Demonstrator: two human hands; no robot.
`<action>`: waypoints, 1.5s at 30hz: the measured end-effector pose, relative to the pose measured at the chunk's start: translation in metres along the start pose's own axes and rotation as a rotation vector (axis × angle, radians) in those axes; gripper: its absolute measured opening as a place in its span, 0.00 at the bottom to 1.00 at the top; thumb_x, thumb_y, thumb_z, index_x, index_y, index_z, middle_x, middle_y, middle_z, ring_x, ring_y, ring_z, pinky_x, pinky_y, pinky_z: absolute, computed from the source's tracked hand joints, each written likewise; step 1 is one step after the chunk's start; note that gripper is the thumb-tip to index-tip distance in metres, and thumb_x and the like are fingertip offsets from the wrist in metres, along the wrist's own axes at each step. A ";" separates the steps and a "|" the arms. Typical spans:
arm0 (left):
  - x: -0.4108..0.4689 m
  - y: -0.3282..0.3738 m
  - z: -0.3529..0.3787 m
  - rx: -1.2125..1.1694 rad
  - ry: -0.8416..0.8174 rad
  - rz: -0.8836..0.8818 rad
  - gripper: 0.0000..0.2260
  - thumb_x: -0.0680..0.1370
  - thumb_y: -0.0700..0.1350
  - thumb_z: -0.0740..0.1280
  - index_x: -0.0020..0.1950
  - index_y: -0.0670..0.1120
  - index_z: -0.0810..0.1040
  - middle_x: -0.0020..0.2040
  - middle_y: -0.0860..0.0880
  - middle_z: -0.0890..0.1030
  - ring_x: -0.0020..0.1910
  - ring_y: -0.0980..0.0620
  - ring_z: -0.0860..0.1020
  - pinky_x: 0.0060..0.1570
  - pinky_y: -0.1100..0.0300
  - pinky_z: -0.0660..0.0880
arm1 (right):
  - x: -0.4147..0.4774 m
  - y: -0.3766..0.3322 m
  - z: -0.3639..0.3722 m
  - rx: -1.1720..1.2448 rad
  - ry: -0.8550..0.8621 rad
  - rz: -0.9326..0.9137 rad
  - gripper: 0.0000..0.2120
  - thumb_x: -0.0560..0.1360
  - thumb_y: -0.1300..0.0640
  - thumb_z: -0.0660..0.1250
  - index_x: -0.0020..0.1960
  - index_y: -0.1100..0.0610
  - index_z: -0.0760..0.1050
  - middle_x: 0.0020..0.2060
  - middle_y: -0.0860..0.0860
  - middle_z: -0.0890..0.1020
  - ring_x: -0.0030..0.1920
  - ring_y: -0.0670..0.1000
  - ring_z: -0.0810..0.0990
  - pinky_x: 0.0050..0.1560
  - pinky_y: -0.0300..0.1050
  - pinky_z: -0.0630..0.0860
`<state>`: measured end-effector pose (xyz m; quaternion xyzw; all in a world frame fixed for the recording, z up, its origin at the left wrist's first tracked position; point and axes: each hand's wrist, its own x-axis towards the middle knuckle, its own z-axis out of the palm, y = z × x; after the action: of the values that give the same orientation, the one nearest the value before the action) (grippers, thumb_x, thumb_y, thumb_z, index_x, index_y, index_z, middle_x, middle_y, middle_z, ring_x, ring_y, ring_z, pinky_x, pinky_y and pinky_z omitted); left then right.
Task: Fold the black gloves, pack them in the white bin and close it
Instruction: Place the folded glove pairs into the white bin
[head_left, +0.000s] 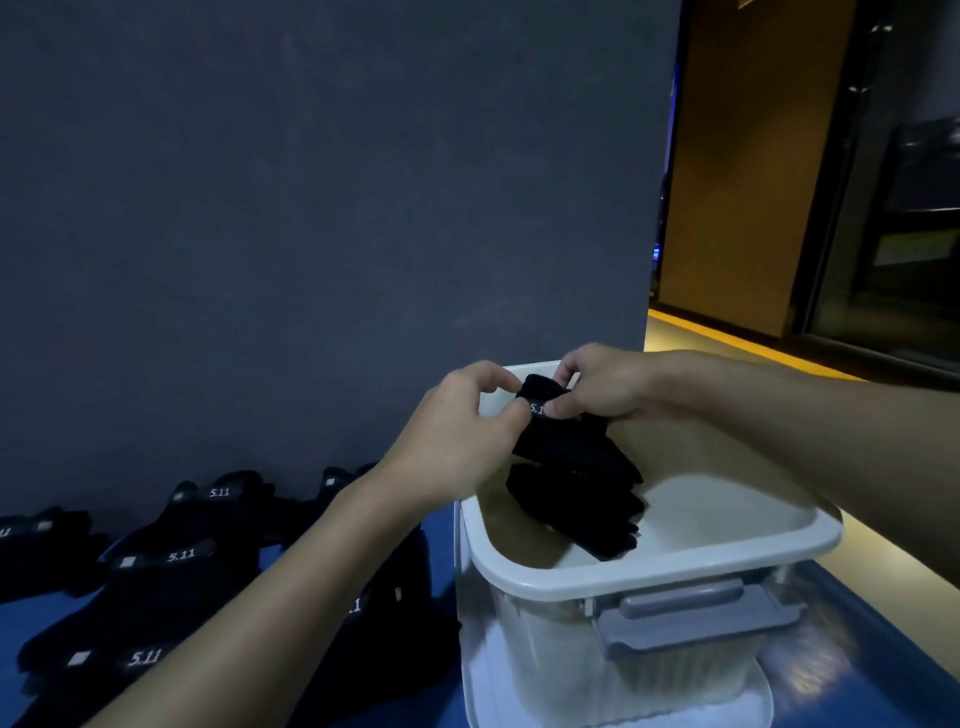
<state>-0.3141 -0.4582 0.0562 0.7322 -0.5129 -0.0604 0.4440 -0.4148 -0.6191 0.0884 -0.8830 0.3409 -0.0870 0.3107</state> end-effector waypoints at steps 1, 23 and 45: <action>0.000 -0.001 0.000 0.002 0.001 0.003 0.10 0.79 0.52 0.64 0.60 0.55 0.77 0.63 0.56 0.76 0.52 0.60 0.78 0.50 0.63 0.75 | 0.004 0.002 0.003 -0.008 -0.014 0.032 0.09 0.76 0.56 0.72 0.52 0.59 0.76 0.44 0.54 0.80 0.41 0.51 0.78 0.36 0.39 0.75; -0.014 -0.008 -0.019 0.160 -0.162 0.120 0.22 0.80 0.57 0.51 0.54 0.43 0.77 0.53 0.48 0.79 0.51 0.54 0.75 0.56 0.52 0.73 | 0.019 0.025 0.034 -0.077 -0.452 0.471 0.20 0.81 0.48 0.62 0.67 0.59 0.70 0.47 0.57 0.77 0.41 0.57 0.76 0.52 0.55 0.77; -0.010 -0.015 -0.018 0.072 -0.184 0.180 0.21 0.76 0.57 0.52 0.51 0.49 0.81 0.56 0.54 0.79 0.55 0.63 0.72 0.54 0.71 0.64 | 0.028 0.004 0.019 -0.648 -0.287 -0.189 0.23 0.74 0.49 0.72 0.66 0.50 0.70 0.56 0.49 0.78 0.56 0.53 0.77 0.59 0.50 0.75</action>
<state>-0.2991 -0.4383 0.0525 0.6901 -0.6168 -0.0688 0.3723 -0.3891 -0.6304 0.0693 -0.9664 0.2206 0.1221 0.0502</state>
